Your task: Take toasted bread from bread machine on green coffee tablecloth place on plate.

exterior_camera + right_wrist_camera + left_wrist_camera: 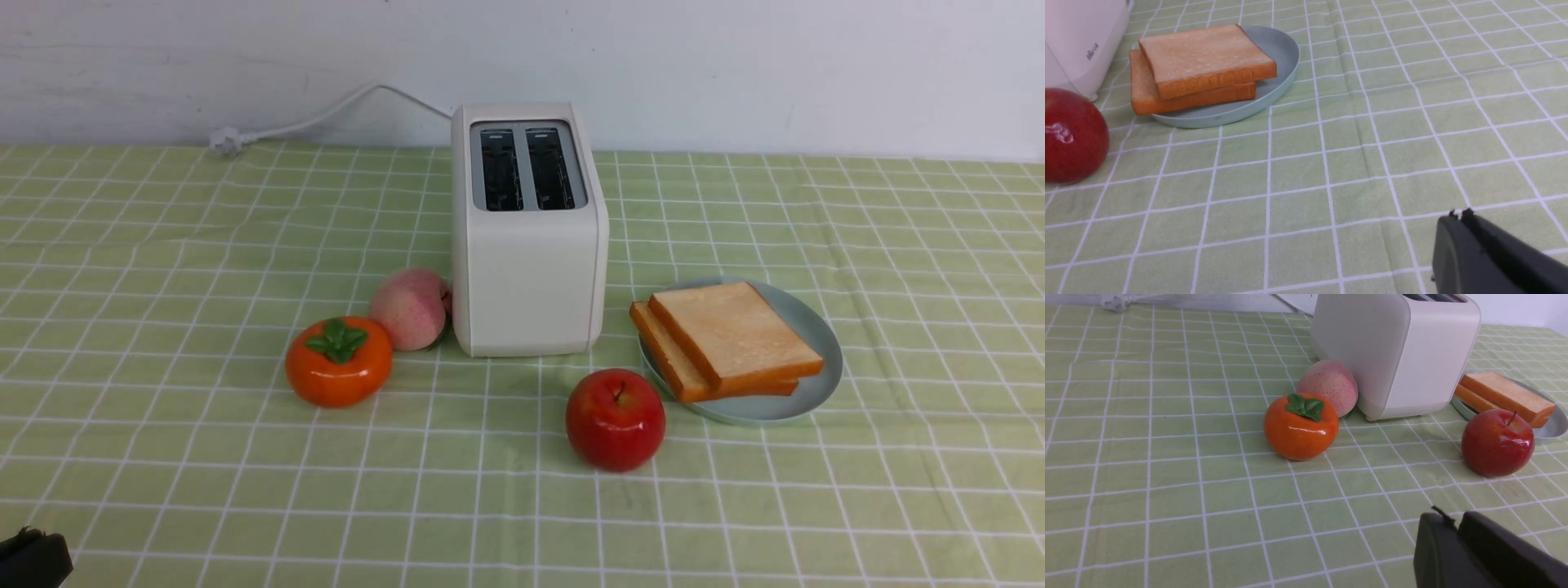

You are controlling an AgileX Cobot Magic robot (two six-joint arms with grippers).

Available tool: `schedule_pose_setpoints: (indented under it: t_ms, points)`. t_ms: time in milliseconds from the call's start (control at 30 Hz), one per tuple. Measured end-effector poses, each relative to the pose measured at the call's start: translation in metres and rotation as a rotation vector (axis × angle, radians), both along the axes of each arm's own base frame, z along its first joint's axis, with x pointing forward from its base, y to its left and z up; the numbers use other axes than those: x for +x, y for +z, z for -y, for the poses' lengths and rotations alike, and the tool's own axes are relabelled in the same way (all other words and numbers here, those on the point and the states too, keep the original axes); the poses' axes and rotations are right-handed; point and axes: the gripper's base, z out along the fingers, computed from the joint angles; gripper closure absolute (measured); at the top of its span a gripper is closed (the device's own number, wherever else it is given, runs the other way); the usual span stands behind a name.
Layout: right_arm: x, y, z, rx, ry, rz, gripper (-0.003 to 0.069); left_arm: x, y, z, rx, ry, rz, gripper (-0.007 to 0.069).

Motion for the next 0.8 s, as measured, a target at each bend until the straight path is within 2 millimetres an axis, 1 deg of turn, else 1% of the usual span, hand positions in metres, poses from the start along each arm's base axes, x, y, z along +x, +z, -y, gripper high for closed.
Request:
schedule_pose_setpoints:
  t_ms: [800]
  points:
    - [0.0000, 0.0000, 0.0000, 0.001, 0.000, 0.000, 0.0646, 0.0000, 0.0000, 0.0000, -0.001, 0.000, 0.000, 0.0554]
